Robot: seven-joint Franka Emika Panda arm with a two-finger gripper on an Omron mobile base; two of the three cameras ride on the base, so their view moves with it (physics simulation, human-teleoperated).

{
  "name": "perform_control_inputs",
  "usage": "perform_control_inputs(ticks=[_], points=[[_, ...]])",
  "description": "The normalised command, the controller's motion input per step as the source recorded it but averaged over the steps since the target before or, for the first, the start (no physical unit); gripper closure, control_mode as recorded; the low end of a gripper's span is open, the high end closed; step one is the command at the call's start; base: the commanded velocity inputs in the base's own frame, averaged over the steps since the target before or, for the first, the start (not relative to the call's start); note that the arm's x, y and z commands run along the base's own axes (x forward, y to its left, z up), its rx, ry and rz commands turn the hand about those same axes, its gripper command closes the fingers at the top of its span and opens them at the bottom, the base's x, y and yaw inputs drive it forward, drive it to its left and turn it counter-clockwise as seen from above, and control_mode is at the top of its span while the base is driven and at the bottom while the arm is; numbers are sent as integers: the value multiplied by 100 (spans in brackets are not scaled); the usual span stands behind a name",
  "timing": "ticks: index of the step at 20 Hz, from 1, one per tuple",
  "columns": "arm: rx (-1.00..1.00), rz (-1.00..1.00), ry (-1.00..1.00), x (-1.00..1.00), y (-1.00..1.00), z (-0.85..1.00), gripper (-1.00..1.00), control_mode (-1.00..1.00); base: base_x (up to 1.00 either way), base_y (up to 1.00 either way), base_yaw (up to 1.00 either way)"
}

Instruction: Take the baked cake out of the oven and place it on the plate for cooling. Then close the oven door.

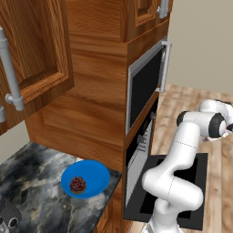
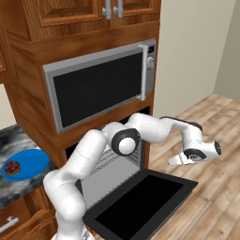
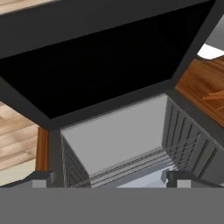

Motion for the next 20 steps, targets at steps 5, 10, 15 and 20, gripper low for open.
perform_control_inputs(ticks=[5,10,15,20], points=[[-2,1,-2,-53,4,40,-100,-100,0,0,0],[-1,0,0,-52,2,39,-100,-100,0,0,0],[-3,3,-4,-56,12,23,-100,-100,0,0,0],[-5,6,-9,-51,17,21,-100,-100,0,0,0]])
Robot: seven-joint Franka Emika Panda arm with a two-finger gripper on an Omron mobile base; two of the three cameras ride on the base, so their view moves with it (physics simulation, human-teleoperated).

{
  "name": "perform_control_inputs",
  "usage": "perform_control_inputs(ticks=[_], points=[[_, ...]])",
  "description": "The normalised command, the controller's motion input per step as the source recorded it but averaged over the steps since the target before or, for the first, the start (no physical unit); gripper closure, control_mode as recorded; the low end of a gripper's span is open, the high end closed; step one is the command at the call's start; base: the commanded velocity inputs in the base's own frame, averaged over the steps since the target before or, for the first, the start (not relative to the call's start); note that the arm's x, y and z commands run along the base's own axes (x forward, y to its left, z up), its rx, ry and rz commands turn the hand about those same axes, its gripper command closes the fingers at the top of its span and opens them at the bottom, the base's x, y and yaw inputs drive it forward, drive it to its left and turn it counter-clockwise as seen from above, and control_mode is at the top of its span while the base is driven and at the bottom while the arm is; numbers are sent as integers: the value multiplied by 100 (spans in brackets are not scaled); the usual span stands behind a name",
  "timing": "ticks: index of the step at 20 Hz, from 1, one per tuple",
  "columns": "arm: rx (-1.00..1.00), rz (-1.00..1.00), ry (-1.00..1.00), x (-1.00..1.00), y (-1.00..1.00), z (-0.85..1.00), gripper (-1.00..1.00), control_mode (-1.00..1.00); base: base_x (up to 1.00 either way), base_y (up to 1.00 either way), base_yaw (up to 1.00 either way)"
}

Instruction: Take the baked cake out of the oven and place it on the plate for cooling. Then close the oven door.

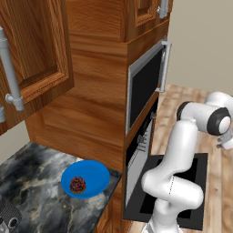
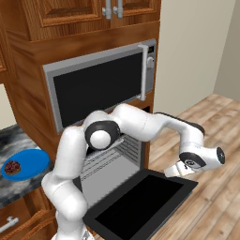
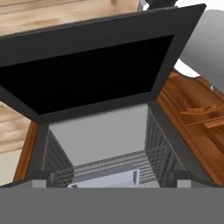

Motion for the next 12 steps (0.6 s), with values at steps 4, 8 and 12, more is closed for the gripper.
perform_control_inputs(ticks=[4,8,12], points=[[-2,6,-6,-47,9,22,-100,-100,0,0,0],[-1,8,-4,-43,5,24,-100,-100,0,0,0],[-1,10,-3,-39,0,26,-100,-100,0,0,0]])
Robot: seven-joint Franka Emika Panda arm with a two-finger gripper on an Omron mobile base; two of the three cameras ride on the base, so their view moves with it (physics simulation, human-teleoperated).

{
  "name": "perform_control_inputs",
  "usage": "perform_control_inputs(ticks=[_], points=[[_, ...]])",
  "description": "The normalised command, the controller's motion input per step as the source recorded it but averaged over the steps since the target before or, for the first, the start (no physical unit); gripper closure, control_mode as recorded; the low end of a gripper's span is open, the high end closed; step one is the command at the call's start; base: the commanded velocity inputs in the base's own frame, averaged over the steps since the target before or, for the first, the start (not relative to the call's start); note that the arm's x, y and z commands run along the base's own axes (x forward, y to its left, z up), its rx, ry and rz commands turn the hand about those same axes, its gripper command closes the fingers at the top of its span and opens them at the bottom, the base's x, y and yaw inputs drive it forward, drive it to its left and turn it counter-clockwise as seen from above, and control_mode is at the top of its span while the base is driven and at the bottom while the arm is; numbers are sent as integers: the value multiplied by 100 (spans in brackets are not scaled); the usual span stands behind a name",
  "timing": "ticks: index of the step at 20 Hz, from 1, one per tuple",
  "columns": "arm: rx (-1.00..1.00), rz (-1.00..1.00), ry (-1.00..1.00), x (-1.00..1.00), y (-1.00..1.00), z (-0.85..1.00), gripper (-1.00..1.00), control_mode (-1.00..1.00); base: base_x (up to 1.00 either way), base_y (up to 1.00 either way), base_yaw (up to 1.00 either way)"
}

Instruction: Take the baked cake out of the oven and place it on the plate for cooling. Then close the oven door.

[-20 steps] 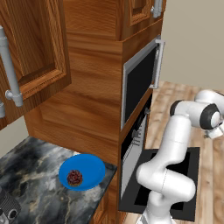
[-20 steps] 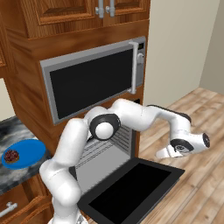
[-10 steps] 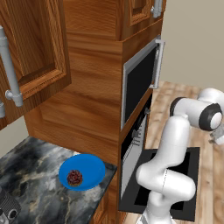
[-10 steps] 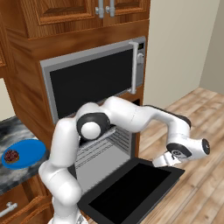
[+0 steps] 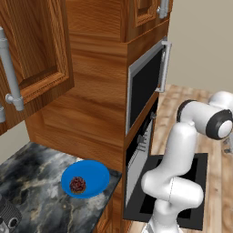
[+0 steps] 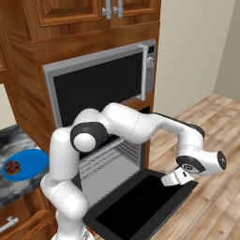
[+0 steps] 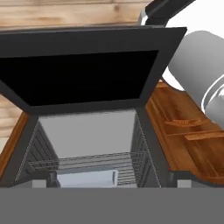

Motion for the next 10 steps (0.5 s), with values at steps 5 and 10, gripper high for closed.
perform_control_inputs(ticks=[5,10], points=[[0,14,0,-35,0,8,-100,-100,0,0,0],[-2,17,-3,-42,11,0,-100,-100,0,0,0]])
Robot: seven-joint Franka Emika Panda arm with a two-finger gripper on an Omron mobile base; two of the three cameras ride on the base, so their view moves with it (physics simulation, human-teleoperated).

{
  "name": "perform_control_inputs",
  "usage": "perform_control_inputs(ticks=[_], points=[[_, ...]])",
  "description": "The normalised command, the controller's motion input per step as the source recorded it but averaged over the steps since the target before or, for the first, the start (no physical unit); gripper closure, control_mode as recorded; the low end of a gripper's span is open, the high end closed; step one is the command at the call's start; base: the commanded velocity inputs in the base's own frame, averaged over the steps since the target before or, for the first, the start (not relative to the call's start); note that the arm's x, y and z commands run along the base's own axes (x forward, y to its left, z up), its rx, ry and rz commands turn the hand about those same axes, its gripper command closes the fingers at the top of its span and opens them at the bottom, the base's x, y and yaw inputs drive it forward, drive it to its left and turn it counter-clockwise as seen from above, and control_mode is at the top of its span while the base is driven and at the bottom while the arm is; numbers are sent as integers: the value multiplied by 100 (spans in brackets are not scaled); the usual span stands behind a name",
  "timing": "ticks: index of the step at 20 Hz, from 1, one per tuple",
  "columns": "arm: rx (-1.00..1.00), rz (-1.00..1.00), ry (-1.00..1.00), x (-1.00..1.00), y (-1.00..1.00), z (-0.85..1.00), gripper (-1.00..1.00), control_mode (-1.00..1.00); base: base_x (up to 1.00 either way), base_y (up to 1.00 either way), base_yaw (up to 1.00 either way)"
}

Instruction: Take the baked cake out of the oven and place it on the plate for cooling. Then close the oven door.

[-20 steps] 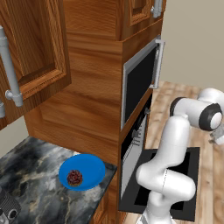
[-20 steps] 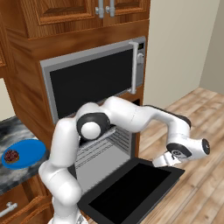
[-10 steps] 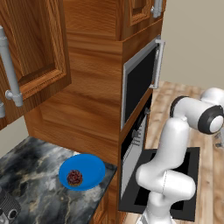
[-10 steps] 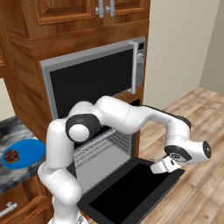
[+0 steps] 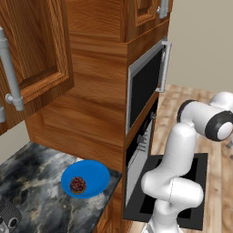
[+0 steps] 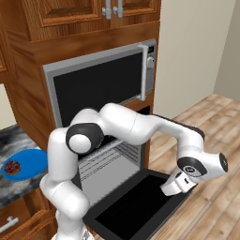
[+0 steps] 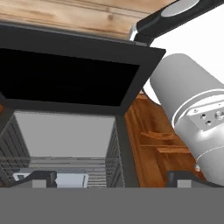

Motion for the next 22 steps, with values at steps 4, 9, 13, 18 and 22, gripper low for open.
perform_control_inputs(ticks=[4,9,13,18,22], points=[[0,12,-1,-34,4,-1,-100,-100,0,0,0],[-4,2,0,-18,-1,-15,-100,-100,0,0,0],[-12,-6,0,-1,-3,-28,-100,-100,0,0,0],[-18,-10,0,0,-6,-36,-100,-100,0,0,0],[-11,-3,0,0,-9,-36,-100,-100,0,0,0]])
